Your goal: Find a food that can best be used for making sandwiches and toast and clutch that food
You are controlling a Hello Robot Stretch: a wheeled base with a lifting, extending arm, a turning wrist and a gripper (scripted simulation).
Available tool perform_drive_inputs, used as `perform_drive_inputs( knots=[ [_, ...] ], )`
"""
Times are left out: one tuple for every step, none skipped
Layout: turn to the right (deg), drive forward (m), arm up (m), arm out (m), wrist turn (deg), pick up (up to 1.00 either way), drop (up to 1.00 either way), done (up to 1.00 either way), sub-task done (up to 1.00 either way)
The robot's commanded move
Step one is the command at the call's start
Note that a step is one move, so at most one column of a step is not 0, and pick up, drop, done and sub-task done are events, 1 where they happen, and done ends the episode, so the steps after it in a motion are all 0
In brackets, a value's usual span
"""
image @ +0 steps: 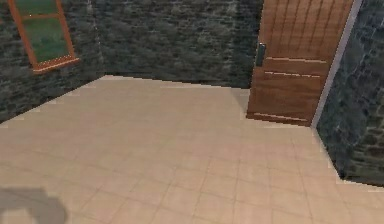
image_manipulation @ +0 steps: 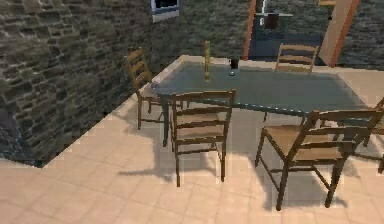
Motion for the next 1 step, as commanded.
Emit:
perform_drive_inputs(
  knots=[
    [0.0,1.0,0.0,0.0,0.0,0.0,0.0,0.0,0.0]
  ],
)
